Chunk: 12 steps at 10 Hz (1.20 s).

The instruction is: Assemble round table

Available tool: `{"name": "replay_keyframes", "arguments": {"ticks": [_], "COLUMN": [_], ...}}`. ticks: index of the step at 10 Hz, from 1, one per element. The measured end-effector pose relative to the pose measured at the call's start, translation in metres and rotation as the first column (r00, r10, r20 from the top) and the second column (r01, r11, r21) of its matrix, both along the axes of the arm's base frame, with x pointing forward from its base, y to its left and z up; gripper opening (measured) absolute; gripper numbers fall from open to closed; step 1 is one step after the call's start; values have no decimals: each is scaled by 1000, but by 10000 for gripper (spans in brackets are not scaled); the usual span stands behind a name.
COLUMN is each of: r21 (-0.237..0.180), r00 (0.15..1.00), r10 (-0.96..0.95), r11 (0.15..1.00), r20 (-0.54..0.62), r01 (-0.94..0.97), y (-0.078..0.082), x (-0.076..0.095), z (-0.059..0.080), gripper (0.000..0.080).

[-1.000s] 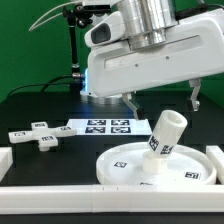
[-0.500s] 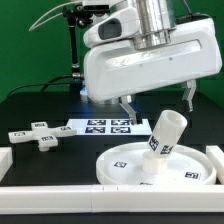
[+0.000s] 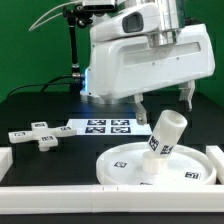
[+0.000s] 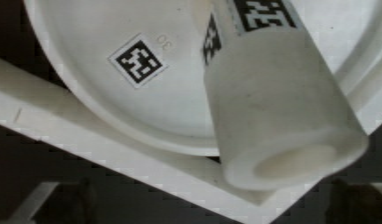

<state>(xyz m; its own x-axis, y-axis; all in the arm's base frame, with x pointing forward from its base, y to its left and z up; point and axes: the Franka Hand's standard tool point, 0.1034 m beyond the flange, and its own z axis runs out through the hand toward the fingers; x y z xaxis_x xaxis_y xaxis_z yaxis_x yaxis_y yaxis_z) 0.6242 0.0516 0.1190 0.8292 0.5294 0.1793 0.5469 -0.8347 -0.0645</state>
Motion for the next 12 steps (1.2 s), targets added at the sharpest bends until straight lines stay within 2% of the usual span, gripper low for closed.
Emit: {"name": "replay_keyframes", "arguments": {"ticks": [3, 4, 6, 8, 10, 12], "r21": [-31, -59, -136, -187, -229, -254], "r00": [985, 960, 861, 769, 668, 595], "r10": [171, 278, 506, 638, 744, 804], "r11": [985, 959, 857, 760, 654, 577], "r20": [34, 42, 47, 36, 20, 10], "r01": [-170, -276, -496, -622, -721, -776], "y": [-3, -5, -7, -2, -1, -9], "x": [0, 0, 4, 7, 9, 9], "z": [-1, -1, 2, 6, 7, 5], "gripper": [649, 649, 649, 649, 649, 649]}}
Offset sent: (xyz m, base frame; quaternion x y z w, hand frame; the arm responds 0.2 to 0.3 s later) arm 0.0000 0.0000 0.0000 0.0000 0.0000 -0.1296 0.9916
